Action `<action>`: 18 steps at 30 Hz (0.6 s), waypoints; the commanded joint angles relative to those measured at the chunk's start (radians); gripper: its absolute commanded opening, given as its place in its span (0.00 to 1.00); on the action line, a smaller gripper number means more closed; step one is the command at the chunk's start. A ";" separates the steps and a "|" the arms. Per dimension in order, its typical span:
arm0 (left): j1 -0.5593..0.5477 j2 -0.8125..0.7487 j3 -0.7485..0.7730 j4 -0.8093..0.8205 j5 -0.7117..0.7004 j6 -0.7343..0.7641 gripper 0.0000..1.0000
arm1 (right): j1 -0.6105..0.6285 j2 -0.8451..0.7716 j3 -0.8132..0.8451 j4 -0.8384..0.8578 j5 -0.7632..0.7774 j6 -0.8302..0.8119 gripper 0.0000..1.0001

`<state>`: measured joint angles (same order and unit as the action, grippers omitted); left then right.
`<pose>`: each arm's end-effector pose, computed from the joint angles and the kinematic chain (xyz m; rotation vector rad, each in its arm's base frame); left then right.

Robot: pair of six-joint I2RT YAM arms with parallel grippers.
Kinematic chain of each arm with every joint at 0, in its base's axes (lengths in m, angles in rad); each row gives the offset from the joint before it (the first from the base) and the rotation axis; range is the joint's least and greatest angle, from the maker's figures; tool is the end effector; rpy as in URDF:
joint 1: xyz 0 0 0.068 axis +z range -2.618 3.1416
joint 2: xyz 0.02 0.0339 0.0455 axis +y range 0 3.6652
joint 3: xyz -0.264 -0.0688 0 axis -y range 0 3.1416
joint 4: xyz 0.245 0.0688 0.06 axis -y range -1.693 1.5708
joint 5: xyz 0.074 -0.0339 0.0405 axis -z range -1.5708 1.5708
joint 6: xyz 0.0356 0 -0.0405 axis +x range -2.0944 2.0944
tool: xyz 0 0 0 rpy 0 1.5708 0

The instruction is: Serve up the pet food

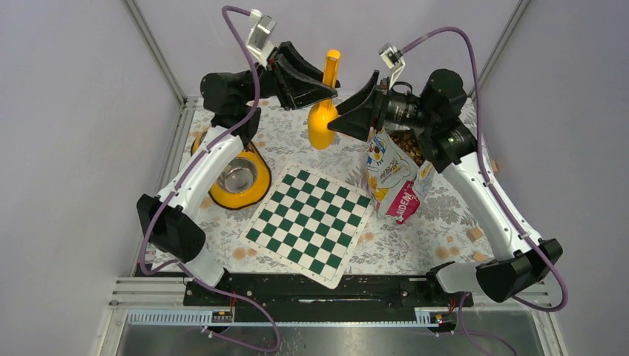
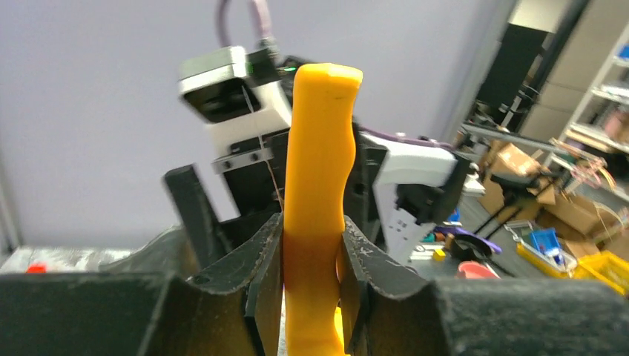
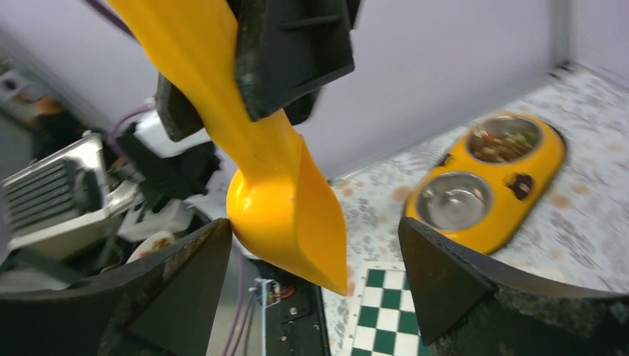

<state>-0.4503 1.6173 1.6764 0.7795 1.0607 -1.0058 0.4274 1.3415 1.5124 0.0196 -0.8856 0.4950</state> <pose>0.2875 -0.1735 0.5195 0.9013 1.0401 -1.6368 0.2489 0.1436 0.4897 -0.7508 1.4158 1.3392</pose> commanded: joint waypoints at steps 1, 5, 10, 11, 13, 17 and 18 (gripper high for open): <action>-0.008 0.005 0.104 0.521 0.159 -0.358 0.00 | 0.018 0.036 0.018 0.273 -0.206 0.136 0.88; -0.014 0.024 0.167 0.519 0.187 -0.377 0.00 | 0.062 0.054 0.060 0.250 -0.275 0.120 0.76; -0.014 -0.011 0.146 0.320 0.156 -0.220 0.00 | 0.078 0.058 0.075 0.234 -0.262 0.115 0.57; -0.014 -0.023 0.133 0.278 0.146 -0.186 0.00 | 0.080 0.059 0.080 0.234 -0.261 0.116 0.56; -0.014 -0.046 0.109 0.174 0.110 -0.092 0.00 | 0.091 0.059 0.087 0.243 -0.244 0.117 0.56; -0.014 -0.082 0.068 0.068 0.061 0.020 0.00 | 0.114 0.073 0.099 0.321 -0.231 0.170 0.50; -0.014 -0.084 0.067 0.068 0.055 0.021 0.00 | 0.122 0.082 0.107 0.345 -0.232 0.199 0.47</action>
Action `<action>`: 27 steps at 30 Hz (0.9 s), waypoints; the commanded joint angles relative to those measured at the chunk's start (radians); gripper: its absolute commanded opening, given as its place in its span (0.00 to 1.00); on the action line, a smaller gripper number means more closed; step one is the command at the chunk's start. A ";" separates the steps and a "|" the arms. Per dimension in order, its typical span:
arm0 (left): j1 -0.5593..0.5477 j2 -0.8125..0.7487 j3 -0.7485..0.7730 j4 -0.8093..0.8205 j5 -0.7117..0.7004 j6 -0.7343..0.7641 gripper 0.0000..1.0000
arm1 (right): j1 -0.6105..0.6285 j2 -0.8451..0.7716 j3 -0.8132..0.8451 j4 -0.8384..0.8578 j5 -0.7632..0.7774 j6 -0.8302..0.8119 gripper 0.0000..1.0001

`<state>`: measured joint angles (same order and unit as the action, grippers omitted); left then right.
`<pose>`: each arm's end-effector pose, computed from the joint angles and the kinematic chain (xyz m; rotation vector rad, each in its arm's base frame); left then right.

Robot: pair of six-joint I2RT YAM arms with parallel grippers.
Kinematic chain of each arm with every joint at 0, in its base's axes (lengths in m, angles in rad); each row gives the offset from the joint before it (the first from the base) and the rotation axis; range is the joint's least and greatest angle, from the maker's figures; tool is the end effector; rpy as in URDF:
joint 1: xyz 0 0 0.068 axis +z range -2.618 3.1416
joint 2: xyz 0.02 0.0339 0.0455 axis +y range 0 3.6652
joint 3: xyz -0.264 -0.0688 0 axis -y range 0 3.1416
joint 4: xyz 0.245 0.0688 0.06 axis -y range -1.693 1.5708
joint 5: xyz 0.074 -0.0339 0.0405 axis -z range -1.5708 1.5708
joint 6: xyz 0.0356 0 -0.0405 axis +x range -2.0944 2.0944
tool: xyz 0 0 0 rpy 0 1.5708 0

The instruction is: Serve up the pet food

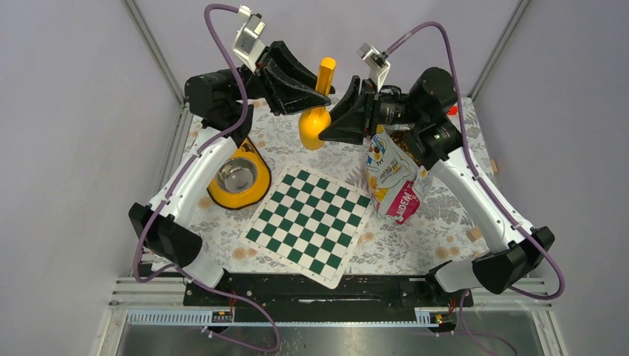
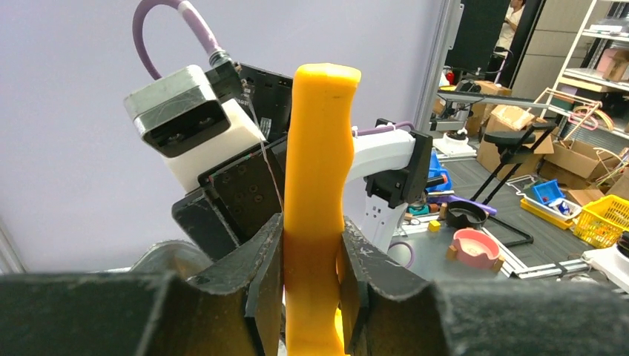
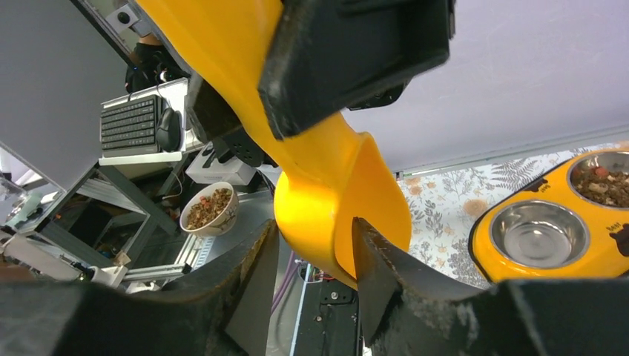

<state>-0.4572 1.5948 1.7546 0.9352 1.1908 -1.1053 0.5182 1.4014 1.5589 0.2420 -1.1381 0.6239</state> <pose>0.2533 -0.1615 0.5532 1.1098 0.8753 -1.6125 0.2359 0.1717 0.5060 -1.0576 1.2195 1.5722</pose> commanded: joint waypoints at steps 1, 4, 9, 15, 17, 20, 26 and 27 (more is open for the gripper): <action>-0.008 -0.061 -0.011 -0.086 -0.078 0.119 0.00 | 0.036 0.034 0.070 0.145 0.012 0.097 0.43; -0.007 -0.061 -0.010 -0.079 -0.086 0.111 0.00 | 0.045 0.064 0.090 0.230 -0.020 0.203 0.28; -0.008 -0.059 -0.022 -0.041 -0.088 0.081 0.09 | 0.046 0.066 0.097 0.271 -0.012 0.257 0.00; -0.002 -0.086 -0.046 -0.146 -0.126 0.167 0.63 | 0.045 0.019 0.099 0.101 0.061 0.114 0.00; 0.007 -0.115 -0.064 -0.321 -0.189 0.269 0.71 | 0.046 -0.006 0.105 -0.050 0.128 -0.015 0.00; 0.022 -0.168 -0.088 -0.580 -0.355 0.446 0.74 | 0.046 -0.038 0.123 -0.308 0.288 -0.219 0.00; 0.052 -0.237 -0.170 -0.679 -0.464 0.462 0.76 | 0.063 -0.033 0.197 -0.650 0.523 -0.497 0.00; 0.052 -0.239 -0.172 -0.683 -0.461 0.453 0.76 | 0.071 -0.030 0.211 -0.691 0.575 -0.532 0.00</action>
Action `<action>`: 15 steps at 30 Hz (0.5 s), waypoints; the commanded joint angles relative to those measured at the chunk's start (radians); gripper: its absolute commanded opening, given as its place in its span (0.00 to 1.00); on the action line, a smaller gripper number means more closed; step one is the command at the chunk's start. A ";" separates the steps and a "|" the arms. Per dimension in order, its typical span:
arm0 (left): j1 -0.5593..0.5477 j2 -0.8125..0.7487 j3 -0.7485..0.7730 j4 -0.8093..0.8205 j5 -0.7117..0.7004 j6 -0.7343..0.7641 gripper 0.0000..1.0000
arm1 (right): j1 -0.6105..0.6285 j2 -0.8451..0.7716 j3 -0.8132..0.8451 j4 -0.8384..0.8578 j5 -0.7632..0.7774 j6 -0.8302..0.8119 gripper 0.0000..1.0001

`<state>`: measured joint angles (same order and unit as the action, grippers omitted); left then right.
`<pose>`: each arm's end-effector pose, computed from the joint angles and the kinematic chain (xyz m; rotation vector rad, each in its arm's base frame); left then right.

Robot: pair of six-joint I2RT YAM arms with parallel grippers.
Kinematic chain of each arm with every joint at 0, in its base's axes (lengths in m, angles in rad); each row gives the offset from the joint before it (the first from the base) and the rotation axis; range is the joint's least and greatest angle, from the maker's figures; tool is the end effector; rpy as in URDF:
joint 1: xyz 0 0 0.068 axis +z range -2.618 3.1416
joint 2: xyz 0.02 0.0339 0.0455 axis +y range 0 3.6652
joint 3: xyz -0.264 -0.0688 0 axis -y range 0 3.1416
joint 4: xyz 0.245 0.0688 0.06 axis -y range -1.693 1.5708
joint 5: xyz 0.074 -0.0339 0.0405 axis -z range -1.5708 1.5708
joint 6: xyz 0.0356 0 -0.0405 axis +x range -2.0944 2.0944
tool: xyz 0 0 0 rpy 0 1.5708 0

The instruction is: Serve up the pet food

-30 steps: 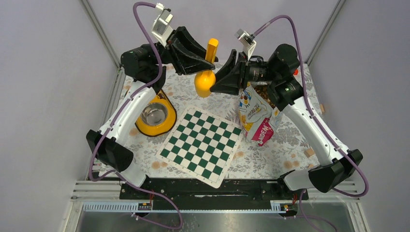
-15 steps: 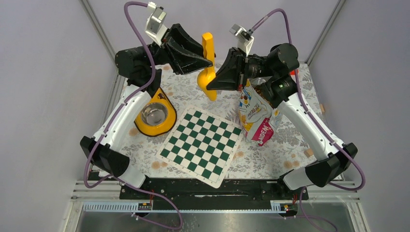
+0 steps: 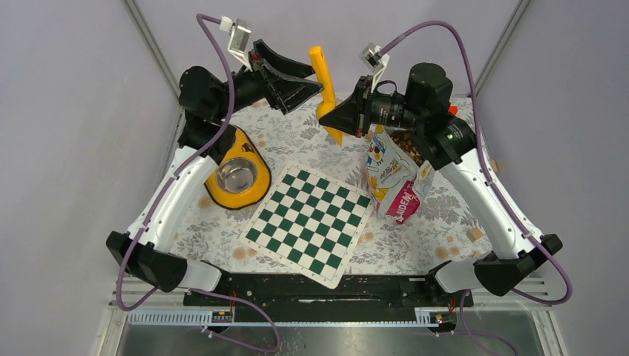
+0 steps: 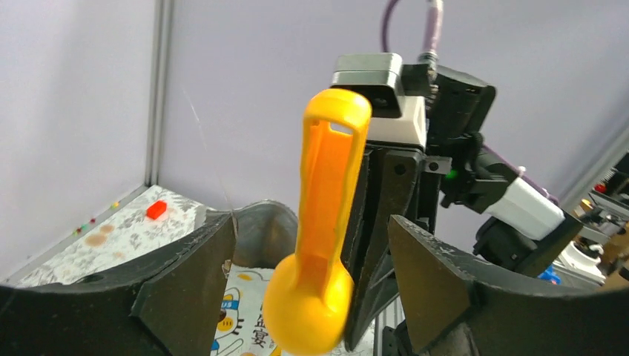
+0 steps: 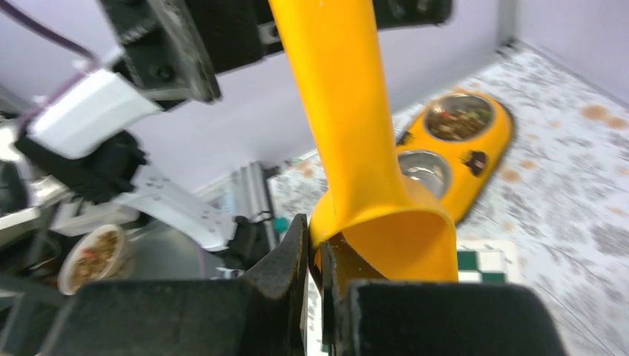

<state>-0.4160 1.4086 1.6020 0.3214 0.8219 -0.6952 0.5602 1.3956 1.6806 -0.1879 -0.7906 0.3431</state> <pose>0.2564 -0.1418 0.5284 0.6522 1.1879 -1.3837 0.2329 0.1760 0.5095 -0.8474 1.4150 1.2833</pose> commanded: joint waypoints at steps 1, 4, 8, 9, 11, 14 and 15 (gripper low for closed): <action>0.011 -0.054 -0.022 -0.072 -0.086 0.034 0.76 | 0.036 -0.019 0.100 -0.296 0.276 -0.280 0.00; 0.011 -0.063 -0.027 -0.094 -0.095 0.012 0.76 | 0.052 -0.002 0.128 -0.367 0.396 -0.333 0.00; 0.011 -0.067 -0.013 -0.197 -0.167 -0.003 0.76 | 0.091 0.011 0.147 -0.423 0.495 -0.406 0.00; 0.011 -0.066 -0.005 -0.230 -0.188 -0.009 0.76 | 0.109 0.017 0.150 -0.444 0.523 -0.436 0.00; 0.011 -0.063 0.011 -0.298 -0.231 -0.020 0.76 | 0.138 0.025 0.153 -0.468 0.583 -0.477 0.00; 0.011 -0.053 0.028 -0.379 -0.251 -0.024 0.76 | 0.167 0.048 0.170 -0.506 0.674 -0.528 0.00; 0.011 -0.052 0.029 -0.397 -0.249 -0.024 0.76 | 0.172 0.059 0.180 -0.518 0.705 -0.539 0.00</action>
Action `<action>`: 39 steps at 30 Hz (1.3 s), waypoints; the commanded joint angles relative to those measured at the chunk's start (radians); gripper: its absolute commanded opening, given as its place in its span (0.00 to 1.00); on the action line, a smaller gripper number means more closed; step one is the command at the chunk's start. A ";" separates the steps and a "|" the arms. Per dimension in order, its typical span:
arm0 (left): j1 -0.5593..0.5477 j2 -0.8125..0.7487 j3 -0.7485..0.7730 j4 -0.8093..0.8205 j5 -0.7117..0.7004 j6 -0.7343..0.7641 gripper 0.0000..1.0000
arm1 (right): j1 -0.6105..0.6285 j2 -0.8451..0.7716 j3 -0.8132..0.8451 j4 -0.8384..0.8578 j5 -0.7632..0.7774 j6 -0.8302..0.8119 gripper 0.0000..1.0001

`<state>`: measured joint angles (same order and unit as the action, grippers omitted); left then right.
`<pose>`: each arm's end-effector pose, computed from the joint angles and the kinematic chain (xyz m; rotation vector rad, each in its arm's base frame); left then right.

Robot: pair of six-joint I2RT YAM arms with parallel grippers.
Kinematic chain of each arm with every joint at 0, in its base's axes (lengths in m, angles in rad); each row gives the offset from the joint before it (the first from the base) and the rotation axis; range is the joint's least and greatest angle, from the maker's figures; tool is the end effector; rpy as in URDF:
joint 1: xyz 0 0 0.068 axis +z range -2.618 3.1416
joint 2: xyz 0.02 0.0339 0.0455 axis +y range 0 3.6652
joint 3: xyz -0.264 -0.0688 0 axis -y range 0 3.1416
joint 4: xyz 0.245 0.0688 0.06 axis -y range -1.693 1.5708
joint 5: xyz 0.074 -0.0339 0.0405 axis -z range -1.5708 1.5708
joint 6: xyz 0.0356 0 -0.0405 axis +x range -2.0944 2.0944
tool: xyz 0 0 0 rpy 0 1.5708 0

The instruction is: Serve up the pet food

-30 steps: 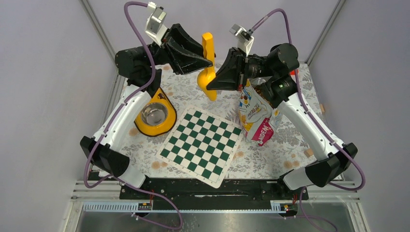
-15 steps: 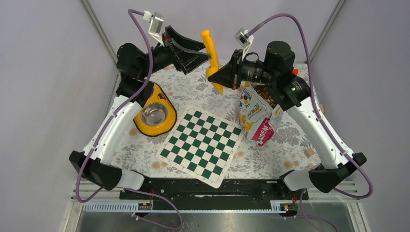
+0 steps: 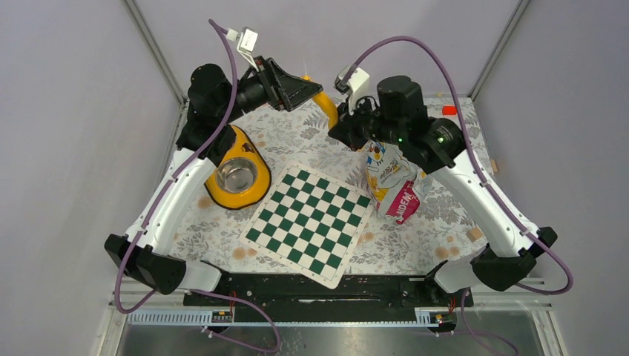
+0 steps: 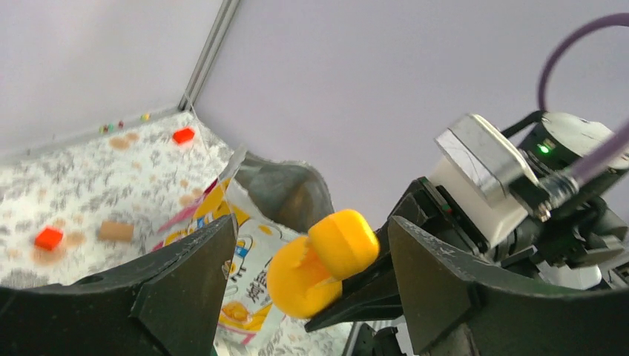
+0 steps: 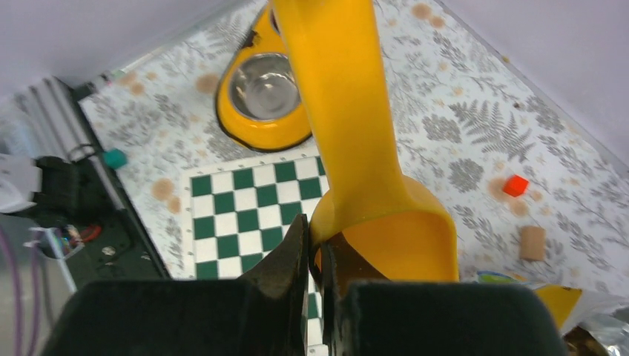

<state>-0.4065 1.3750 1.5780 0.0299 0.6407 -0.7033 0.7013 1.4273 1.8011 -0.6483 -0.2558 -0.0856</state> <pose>0.2637 -0.1367 0.5043 0.3755 1.4769 -1.3328 0.2179 0.1958 0.4907 -0.8897 1.6659 0.6617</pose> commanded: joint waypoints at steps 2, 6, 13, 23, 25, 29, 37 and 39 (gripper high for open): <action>0.001 -0.020 0.049 -0.132 -0.062 -0.013 0.74 | 0.040 0.051 0.088 -0.086 0.213 -0.140 0.00; 0.002 -0.026 0.036 -0.167 -0.044 0.007 0.65 | 0.072 0.087 0.111 -0.116 0.323 -0.213 0.00; 0.001 -0.006 0.053 -0.303 -0.033 0.066 0.50 | 0.100 0.090 0.071 -0.102 0.384 -0.266 0.00; 0.002 0.040 0.102 -0.392 0.014 0.076 0.45 | 0.108 0.064 0.015 -0.065 0.323 -0.319 0.00; 0.001 0.045 0.103 -0.391 0.016 0.071 0.50 | 0.110 0.053 -0.003 -0.042 0.303 -0.322 0.00; 0.001 0.059 0.089 -0.376 0.023 0.031 0.50 | 0.110 0.045 -0.014 -0.001 0.287 -0.313 0.00; 0.001 0.062 0.059 -0.331 0.046 -0.020 0.47 | 0.110 0.059 -0.007 0.038 0.280 -0.282 0.00; 0.002 0.064 0.059 -0.326 0.056 -0.025 0.45 | 0.111 0.062 -0.007 0.048 0.269 -0.276 0.00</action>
<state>-0.4057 1.4410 1.6299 -0.3626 0.6506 -0.7010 0.7998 1.5219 1.7805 -0.6781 0.0490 -0.3775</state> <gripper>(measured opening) 0.468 0.063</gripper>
